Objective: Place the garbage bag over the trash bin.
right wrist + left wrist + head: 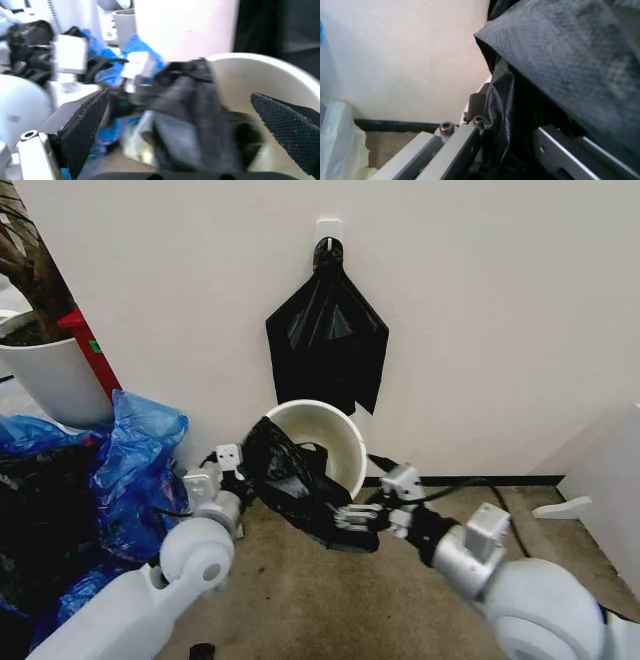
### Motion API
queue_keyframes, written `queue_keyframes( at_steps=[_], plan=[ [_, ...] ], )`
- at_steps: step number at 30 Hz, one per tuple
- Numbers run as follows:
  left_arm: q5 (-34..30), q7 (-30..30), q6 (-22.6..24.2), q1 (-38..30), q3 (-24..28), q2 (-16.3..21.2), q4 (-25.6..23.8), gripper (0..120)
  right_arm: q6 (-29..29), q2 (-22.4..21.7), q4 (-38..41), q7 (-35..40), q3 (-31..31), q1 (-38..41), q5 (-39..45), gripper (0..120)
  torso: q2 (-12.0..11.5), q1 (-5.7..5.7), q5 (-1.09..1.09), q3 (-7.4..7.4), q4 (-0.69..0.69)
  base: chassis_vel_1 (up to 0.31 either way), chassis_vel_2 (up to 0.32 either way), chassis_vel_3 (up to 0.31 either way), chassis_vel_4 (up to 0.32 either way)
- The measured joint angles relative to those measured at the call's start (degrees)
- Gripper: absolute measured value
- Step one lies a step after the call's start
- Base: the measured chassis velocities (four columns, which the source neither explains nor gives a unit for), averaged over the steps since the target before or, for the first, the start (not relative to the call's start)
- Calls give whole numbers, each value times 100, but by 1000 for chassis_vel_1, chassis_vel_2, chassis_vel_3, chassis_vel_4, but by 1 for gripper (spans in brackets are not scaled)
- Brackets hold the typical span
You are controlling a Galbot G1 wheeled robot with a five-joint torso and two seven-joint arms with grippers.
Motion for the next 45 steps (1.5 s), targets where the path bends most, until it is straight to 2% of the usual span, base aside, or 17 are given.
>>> queue_keyframes(
  at_steps=[5, 10, 14, 15, 17, 20, 23, 24, 31, 32, 37, 45],
  plan=[
    [-8, -137, 88, -53, 63, -23, 8, 1, -309, 232, -126, 344, -495, 249, -200, 100, 0, 0, 0, 0, 0, 0, 0, 0, 0],
    [-7, -159, 143, -35, 71, -61, 1, 1, -645, 500, -413, 622, -860, 548, -764, 100, 0, 0, 0, 0, 0, 0, 0, 0, 0],
    [-7, -180, 172, -12, 77, -131, 5, 1, -934, 628, -620, 716, -1066, 820, -952, 87, 0, 0, -1, 0, 2, 0, 0, 0, 0],
    [-7, -186, 175, -5, 77, -149, 5, 1, -958, 631, -696, 704, -1122, 833, -1063, 81, 0, 0, 0, 0, 1, 0, 0, 0, 0],
    [-7, -188, 178, 0, 77, -155, 2, 1, -970, 638, -742, 696, -1149, 827, -1129, 77, 0, 0, 0, 0, 1, 0, 0, 0, 0],
    [-11, -189, 184, 39, 54, -162, -23, 1, -973, 658, -839, 698, -1185, 731, -1376, 65, 0, 0, 0, 0, 0, 0, 0, 0, 0],
    [-11, -176, 187, 116, 3, -151, -68, 1, -942, 636, -882, 703, -1110, 701, -1474, 50, 0, 0, 0, 0, 0, 0, 0, 0, 0],
    [-11, -176, 187, 116, 3, -151, -68, 1, -942, 636, -882, 703, -1110, 701, -1474, 50, 0, 0, 0, 0, 0, 0, 0, 0, 0],
    [184, 38, 211, 355, -64, -78, -121, 1, -815, 462, -1005, 687, -777, 802, -1419, 22, 0, 0, 0, 0, 1, 0, 0, 0, 0],
    [184, 38, 211, 355, -64, -78, -121, 1, -815, 462, -1005, 687, -777, 802, -1419, 22, 0, 0, 0, 0, 1, 0, 0, 0, 0],
    [338, 211, 204, 457, -94, -34, -186, 1, -759, 408, -1169, 668, -588, 815, -1164, 1, 0, 0, 0, 0, 0, 0, 0, 0, 0],
    [560, 412, 164, 549, -173, 39, -188, 1, -751, 439, -1197, 766, -481, 798, -1008, 0, 0, 0, 1, 0, 0, 0, 0, 0, 0]
  ],
)
